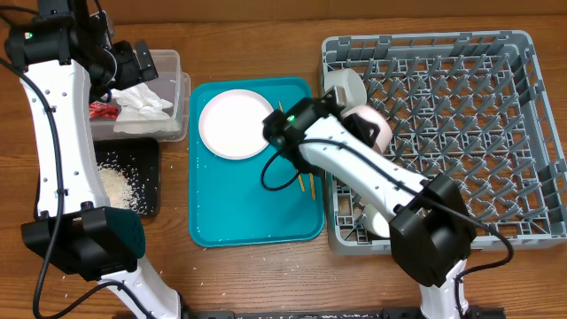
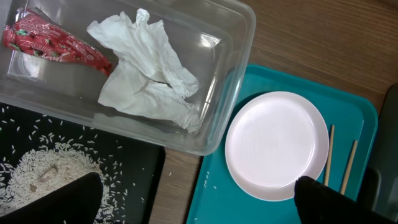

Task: Sort waste into correct bins and load items into the dishwasher
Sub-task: 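Return right gripper to the teal tray and grasp the white plate's edge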

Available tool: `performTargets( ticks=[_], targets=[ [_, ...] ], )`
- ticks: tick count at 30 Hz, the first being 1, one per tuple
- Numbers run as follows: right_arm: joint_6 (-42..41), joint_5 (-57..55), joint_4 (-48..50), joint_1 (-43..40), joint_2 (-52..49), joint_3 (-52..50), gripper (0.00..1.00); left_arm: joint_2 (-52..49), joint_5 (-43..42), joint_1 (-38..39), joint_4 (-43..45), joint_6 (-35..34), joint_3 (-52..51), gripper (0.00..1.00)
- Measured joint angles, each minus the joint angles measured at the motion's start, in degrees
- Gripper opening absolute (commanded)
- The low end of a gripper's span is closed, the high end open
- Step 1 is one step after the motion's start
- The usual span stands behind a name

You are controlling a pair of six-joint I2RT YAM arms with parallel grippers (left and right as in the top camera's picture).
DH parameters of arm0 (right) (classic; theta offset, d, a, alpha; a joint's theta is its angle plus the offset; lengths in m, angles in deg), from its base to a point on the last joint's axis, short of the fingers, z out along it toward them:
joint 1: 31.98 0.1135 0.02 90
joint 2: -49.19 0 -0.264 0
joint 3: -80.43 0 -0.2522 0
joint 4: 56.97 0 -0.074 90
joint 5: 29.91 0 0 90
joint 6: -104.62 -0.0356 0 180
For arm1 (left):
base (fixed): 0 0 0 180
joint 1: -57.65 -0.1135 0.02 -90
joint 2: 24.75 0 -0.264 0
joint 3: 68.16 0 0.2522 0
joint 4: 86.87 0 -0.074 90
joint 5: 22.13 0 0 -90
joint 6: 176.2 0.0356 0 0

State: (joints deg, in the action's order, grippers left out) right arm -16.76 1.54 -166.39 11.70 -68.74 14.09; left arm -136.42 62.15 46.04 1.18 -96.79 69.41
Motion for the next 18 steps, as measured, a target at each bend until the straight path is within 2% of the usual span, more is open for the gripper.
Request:
performTargets(
  ticks=[2,5,10,17,18],
  targets=[
    [0.2,2.67,-0.31,0.9,-0.04,-0.09,0.45,0.0,0.0,0.0,0.02,0.0,0.0,1.0],
    [0.13,6.08,-1.42,1.46,-0.11,-0.15,0.52,0.0,0.0,0.0,0.0,0.0,0.0,1.0],
    [0.2,11.19,-1.57,1.46,-0.37,1.6,0.73,0.0,0.0,0.0,0.02,0.0,0.0,1.0],
    [0.04,15.04,-1.18,1.27,-0.85,14.82,0.9,0.0,0.0,0.0,0.0,0.0,0.0,1.0],
    [0.11,15.8,-0.66,1.14,-0.85,17.33,0.95,0.0,0.0,0.0,0.0,0.0,0.0,1.0]
  ],
)
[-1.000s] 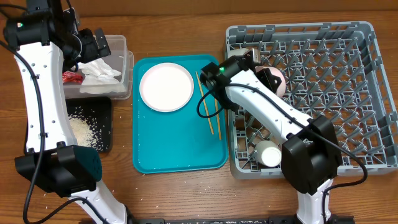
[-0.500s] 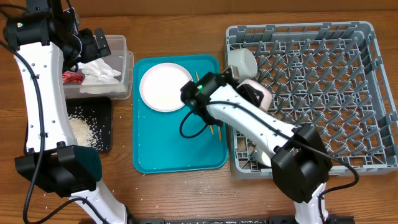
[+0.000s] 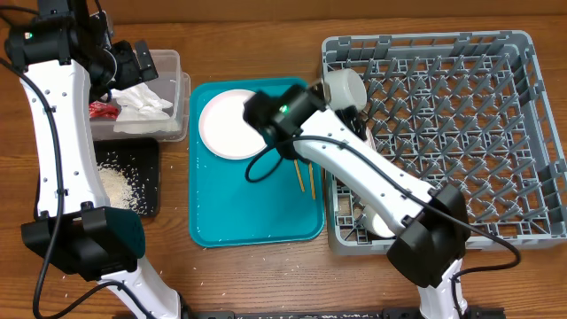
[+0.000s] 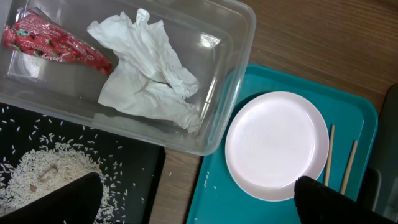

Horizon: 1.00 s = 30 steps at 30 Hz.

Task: Sort waste into correct bins and load items into the dishwasher
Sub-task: 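Return right gripper to the teal tray and grasp the white plate's edge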

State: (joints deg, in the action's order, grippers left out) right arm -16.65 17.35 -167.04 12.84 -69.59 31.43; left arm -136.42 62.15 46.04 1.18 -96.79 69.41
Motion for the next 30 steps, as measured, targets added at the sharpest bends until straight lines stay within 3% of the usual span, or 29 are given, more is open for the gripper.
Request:
performTargets(
  ticks=[3,7,16,22,30],
  targets=[
    [0.39,2.89,4.26,-0.48,0.0,5.35,0.96,0.0,0.0,0.0,0.02,0.0,0.0,1.0],
    [1.2,10.43,14.84,-0.85,0.0,6.86,0.87,0.0,0.0,0.0,0.0,0.0,0.0,1.0],
    [-1.66,28.98,39.43,-0.94,-0.66,-3.54,0.63,0.0,0.0,0.0,0.0,0.0,0.0,1.0],
    [-6.64,35.82,44.59,-2.86,-3.3,-11.34,0.54,0.0,0.0,0.0,0.0,0.0,0.0,1.0],
    [-9.73,41.72,47.89,-4.98,-8.94,-12.39,0.48,0.0,0.0,0.0,0.0,0.0,0.0,1.0]
  ],
)
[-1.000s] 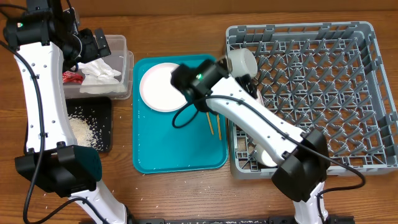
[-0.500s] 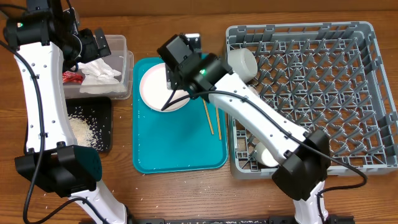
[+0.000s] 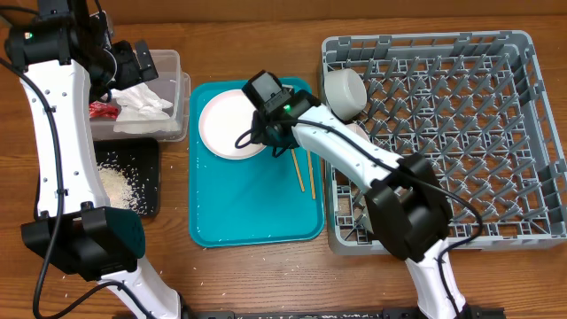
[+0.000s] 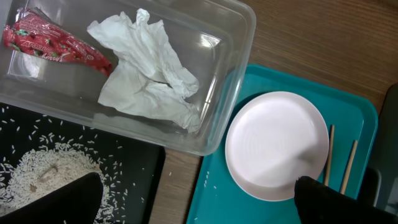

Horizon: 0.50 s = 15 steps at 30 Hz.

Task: Sort waste into correct bins and load items into the dishwasher
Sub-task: 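Return right gripper to the teal tray and grasp the white plate's edge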

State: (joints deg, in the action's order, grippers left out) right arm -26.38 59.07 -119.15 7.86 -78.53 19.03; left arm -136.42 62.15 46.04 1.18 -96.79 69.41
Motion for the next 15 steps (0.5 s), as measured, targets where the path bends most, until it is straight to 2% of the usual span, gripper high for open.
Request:
performTargets(
  ticks=[4,8,10,11,15],
  targets=[
    [-1.05,2.12,0.33,0.07,-3.54,-0.02,0.4,0.0,0.0,0.0,0.0,0.0,0.0,1.0],
    [-1.68,3.21,0.39,0.04,-4.76,-0.02,0.26,0.0,0.0,0.0,0.0,0.0,0.0,1.0],
    [-1.97,3.58,0.26,0.04,-4.87,-0.02,0.07,0.0,0.0,0.0,0.02,0.0,0.0,1.0],
    [-1.88,3.63,0.04,0.04,-4.87,-0.02,0.04,0.0,0.0,0.0,0.0,0.0,0.0,1.0],
    [-2.34,4.55,-1.25,-0.09,-4.87,0.07,0.04,0.0,0.0,0.0,0.0,0.0,0.0,1.0]
  ],
)
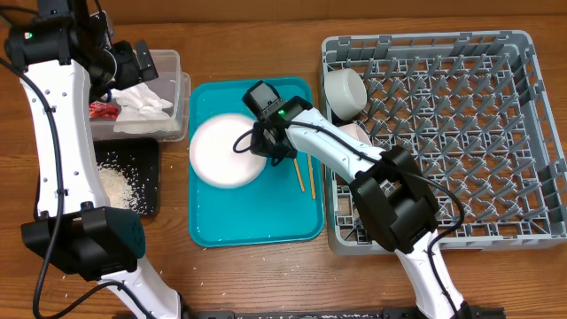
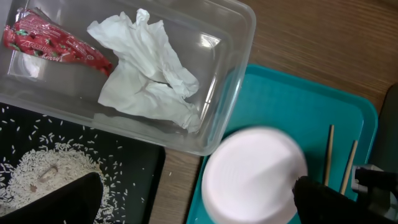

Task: Sort waste into correct bins and load items into the dishwasher
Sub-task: 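Return right gripper to the teal tray and grasp the white plate's edge, then lift white plate with right gripper and stand it upright in the rack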

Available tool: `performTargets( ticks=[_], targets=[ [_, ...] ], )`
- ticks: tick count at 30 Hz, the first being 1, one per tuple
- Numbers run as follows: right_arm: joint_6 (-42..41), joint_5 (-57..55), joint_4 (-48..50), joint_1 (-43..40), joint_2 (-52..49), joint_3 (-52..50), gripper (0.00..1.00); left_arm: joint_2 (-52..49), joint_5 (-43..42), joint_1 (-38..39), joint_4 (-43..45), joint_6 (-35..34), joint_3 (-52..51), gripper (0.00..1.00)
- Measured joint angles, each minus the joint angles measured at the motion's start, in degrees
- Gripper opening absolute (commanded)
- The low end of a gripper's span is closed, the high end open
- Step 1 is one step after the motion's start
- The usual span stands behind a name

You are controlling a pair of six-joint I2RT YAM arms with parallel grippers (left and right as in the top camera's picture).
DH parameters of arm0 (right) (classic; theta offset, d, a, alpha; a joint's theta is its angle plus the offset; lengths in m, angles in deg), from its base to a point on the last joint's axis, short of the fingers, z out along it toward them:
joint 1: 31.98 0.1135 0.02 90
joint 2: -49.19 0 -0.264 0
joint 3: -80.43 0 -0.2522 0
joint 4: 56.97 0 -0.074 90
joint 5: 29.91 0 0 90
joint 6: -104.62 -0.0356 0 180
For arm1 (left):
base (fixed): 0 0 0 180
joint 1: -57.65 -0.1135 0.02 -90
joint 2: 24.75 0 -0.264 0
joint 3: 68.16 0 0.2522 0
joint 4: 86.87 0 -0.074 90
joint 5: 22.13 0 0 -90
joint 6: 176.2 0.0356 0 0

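Note:
The white plate (image 1: 223, 152) is over the left half of the teal tray (image 1: 257, 226); it looks enlarged, and blurred in the left wrist view (image 2: 252, 177). My right gripper (image 1: 267, 140) is shut on its right rim. Two chopsticks (image 1: 304, 173) lie on the tray just right of the plate. The grey dish rack (image 1: 461, 133) stands on the right with a white bowl (image 1: 345, 91) in its near-left corner. My left gripper (image 2: 193, 202) hangs open and empty beside the clear bin (image 2: 233, 74).
The clear bin holds a crumpled tissue (image 2: 146, 71) and a red wrapper (image 2: 53, 43). A black tray with scattered rice (image 1: 120, 182) lies in front of it. The right arm spans from the table's front across the rack's left edge to the tray.
The plate has shifted from the tray's back toward its left middle and looks larger, with my right gripper on its right rim. The left arm has not moved.
My right gripper was first near the rack's left edge by the bowl. It then stood over the plate's right side, and then down at the plate's rim. Now the plate is displaced to the left and forward in its grip. The left gripper stayed open by the bin throughout.

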State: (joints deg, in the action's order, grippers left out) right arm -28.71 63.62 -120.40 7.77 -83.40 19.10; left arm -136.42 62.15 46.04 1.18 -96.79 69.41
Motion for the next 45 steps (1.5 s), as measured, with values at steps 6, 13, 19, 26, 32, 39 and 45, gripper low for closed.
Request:
performTargets(
  ticks=[6,13,19,26,32,39,45],
  targets=[
    [4.17,0.04,-5.44,-0.74,0.0,3.37,0.04,0.0,0.0,0.0,0.0,0.0,0.0,1.0],
    [11.72,-9.44,-13.55,-2.47,1.75,12.74,0.04,0.0,0.0,0.0,0.02,0.0,0.0,1.0],
    [16.2,-28.26,-17.44,-2.54,10.75,20.7,0.04,0.0,0.0,0.0,0.02,0.0,0.0,1.0],
    [23.34,-54.14,-21.14,-2.64,23.74,23.28,0.04,0.0,0.0,0.0,0.0,0.0,0.0,1.0],
    [28.02,-66.29,-32.76,-4.24,26.6,23.5,0.04,0.0,0.0,0.0,0.0,0.0,0.0,1.0],
    [24.37,-68.48,-39.28,-9.77,26.08,17.2,0.04,0.0,0.0,0.0,0.02,0.0,0.0,1.0],
    [21.51,-67.82,-36.52,-10.95,25.99,8.87,0.04,0.0,0.0,0.0,0.0,0.0,0.0,1.0]
  ],
)
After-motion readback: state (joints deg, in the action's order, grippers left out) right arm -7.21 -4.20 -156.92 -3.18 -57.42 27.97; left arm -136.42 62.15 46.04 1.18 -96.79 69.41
